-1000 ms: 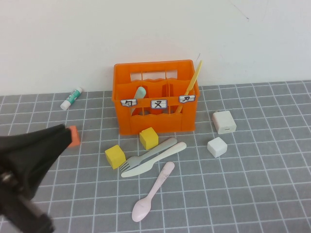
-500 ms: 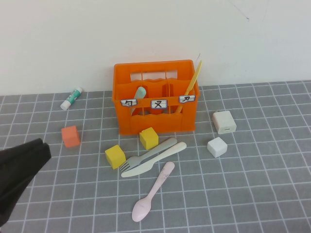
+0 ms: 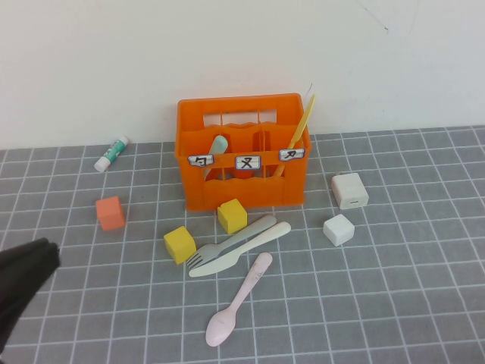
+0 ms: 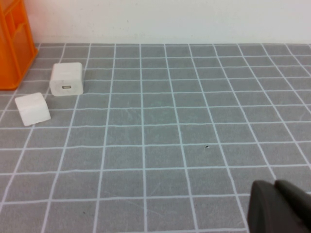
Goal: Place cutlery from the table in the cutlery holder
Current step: Pick up the spoon
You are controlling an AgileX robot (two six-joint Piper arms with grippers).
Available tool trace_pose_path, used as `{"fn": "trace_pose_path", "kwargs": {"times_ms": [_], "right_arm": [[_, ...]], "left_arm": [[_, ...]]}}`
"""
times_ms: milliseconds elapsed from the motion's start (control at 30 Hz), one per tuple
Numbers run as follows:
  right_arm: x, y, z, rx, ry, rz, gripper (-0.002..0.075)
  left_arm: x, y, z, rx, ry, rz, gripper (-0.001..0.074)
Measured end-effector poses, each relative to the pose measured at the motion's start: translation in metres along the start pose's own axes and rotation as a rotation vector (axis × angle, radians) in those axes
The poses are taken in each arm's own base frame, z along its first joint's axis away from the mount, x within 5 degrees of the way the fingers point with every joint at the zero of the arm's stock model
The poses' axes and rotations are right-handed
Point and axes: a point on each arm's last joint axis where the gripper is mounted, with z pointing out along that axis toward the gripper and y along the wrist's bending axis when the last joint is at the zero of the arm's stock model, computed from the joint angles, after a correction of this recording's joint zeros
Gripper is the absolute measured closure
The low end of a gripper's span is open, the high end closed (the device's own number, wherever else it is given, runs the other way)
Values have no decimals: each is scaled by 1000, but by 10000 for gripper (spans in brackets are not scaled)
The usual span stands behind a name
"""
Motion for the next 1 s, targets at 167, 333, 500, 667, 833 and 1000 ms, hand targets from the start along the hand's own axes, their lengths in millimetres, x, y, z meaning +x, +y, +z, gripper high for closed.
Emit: {"fn": "trace_pose_path", "kwargs": {"times_ms": [167,333,500,667,833,1000], "right_arm": [[0,0,0,0,0,0,729],[0,0,0,0,0,0,729],[0,0,0,0,0,0,729],[0,0,0,0,0,0,729],[0,0,0,0,0,0,729],[0,0,0,0,2,0,729]], "left_arm": [[24,13,-8,-126,-86,-96,735],[79,25,-24,-318,-174,-188,735],[129,37,-20,-511,-139,-166,735],[155,46,-14,-609,-75,-206,736],[165,48,-11,-625,-35,-179,736],[169,47,-11,-624,11,-169,736]]}}
